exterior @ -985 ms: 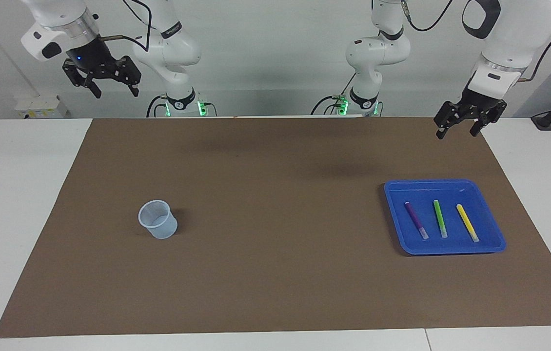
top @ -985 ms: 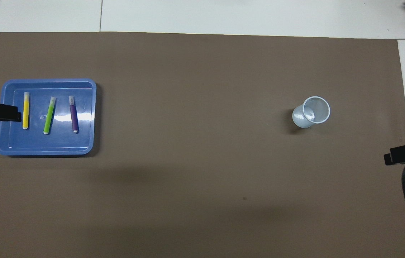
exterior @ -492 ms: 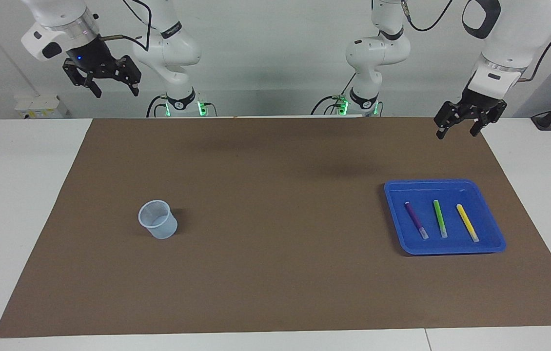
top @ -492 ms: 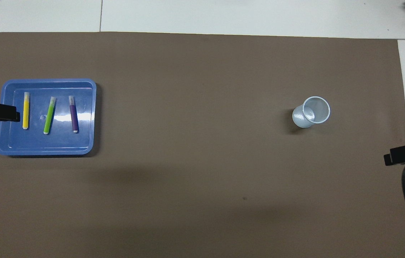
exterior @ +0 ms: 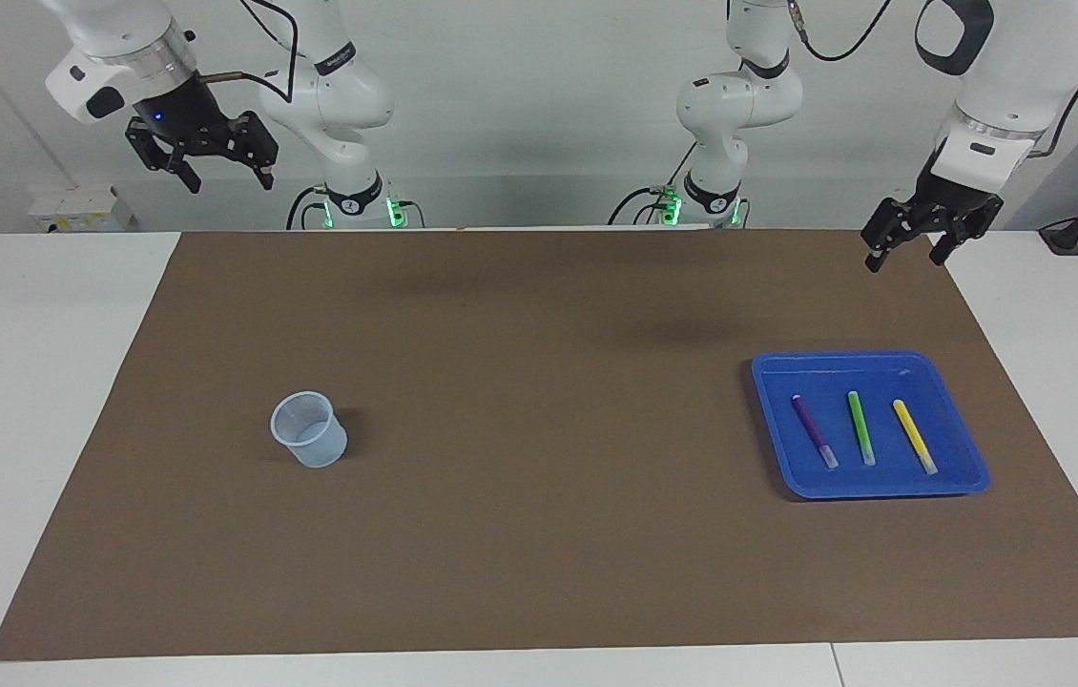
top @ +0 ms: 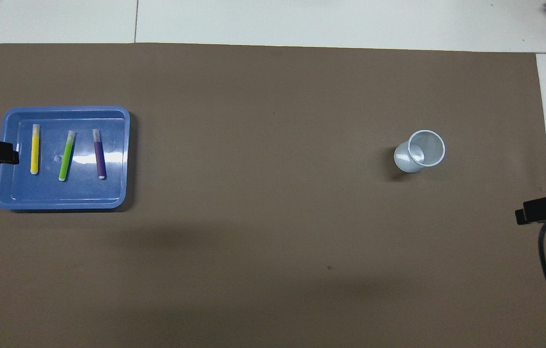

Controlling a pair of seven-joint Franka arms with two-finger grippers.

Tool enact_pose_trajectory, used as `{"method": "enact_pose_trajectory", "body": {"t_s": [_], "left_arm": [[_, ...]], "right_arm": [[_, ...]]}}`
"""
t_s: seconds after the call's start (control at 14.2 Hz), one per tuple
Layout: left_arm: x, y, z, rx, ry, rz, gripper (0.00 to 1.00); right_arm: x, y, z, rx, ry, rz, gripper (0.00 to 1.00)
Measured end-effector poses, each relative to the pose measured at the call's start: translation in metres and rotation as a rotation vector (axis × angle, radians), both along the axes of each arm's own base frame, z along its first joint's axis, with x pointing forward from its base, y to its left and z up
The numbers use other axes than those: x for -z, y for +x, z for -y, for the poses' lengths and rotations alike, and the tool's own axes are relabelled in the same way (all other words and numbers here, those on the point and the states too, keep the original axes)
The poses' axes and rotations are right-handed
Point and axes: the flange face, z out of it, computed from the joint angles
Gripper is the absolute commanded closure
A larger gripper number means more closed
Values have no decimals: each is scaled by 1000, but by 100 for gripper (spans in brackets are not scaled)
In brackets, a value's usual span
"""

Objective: Transfer and insert pens with both arms

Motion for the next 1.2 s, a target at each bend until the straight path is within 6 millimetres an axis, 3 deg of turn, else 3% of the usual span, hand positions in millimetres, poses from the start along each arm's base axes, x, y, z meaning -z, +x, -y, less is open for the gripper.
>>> {"method": "enact_pose_trajectory", "body": {"t_s": [0.91,1.2], "left_arm": [[19,6,5,-3,-2,3,5],[34,17,5,-3,-5,6,5]], "right_arm": [[40,19,-2,12,8,158,0],[52,26,-2,18,17,200,0]]}}
